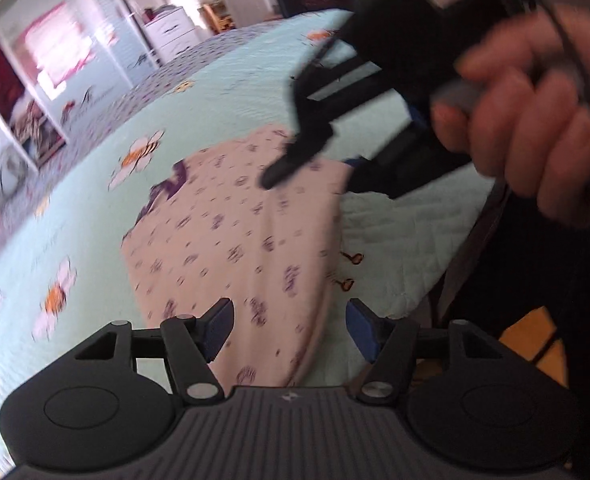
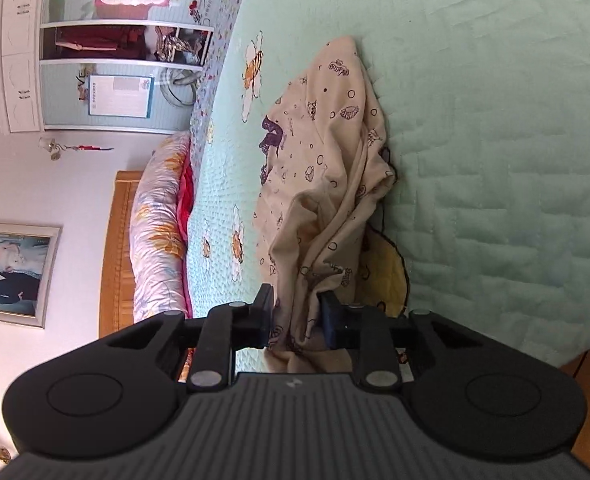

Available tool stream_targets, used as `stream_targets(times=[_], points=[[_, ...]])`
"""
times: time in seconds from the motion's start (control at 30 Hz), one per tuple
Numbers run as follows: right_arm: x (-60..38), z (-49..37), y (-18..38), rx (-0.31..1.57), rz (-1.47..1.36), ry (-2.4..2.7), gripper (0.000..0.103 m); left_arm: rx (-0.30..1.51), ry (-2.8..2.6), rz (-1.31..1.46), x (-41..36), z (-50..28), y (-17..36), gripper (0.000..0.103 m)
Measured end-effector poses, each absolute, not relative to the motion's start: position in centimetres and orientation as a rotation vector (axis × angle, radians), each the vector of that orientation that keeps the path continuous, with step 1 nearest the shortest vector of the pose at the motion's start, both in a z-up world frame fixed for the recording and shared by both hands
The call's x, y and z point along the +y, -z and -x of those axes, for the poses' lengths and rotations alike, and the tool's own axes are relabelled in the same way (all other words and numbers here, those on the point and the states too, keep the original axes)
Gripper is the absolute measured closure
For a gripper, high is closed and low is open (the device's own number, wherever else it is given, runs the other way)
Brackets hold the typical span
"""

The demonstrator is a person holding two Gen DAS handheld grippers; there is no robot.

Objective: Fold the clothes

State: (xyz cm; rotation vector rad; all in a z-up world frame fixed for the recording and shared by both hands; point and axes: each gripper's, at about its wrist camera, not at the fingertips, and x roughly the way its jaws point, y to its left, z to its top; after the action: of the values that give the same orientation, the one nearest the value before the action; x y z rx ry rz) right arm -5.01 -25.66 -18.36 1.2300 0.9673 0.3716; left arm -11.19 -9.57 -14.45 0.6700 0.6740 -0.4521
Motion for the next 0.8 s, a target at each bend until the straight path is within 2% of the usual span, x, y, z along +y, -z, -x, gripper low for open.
stream_targets(times=[0.2, 0.27, 0.3, 0.37, 0.43, 0.53, 0.67, 0.73, 0.8], points=[[-25.4, 4.8, 18.1, 0.979, -1.242, -0.392, 0.077, 0.616, 0.430, -0.826, -12.7, 9.5, 16.6, 0.038], [-25.7, 4.6, 18.2, 0.981, -1.247, -0.396, 0.078, 0.622, 0.456, -0.814, -12.9, 9.0, 16.7, 0.043], [-25.9, 4.6, 18.3, 0.983, -1.250, -0.398, 0.078, 0.628, 0.458, -0.804, -12.7, 8.7, 16.7, 0.048], [-26.2, 4.5, 18.4, 0.985, -1.241, -0.431, 0.078, 0.642, 0.456, -0.779, -12.3, 8.3, 16.7, 0.078], [-26.8, 4.5, 18.6, 0.991, -1.232, -0.469, 0.078, 0.681, 0.450, -0.710, -11.3, 7.3, 16.5, 0.093], [-28.2, 4.7, 18.9, 0.997, -1.215, -0.457, 0.074, 0.702, 0.435, -0.603, -9.3, 6.2, 15.1, 0.096], [-31.8, 6.1, 19.9, 0.936, -1.269, -0.345, 0.051, 0.681, 0.432, -0.592, -8.5, 6.6, 13.9, 0.096], [-33.5, 6.7, 21.1, 0.903, -1.333, -0.273, 0.043, 0.678, 0.436, -0.605, -8.6, 6.9, 13.9, 0.096], [-34.1, 6.4, 22.0, 0.889, -1.383, -0.262, 0.043, 0.687, 0.444, -0.606, -8.8, 7.2, 14.0, 0.096]])
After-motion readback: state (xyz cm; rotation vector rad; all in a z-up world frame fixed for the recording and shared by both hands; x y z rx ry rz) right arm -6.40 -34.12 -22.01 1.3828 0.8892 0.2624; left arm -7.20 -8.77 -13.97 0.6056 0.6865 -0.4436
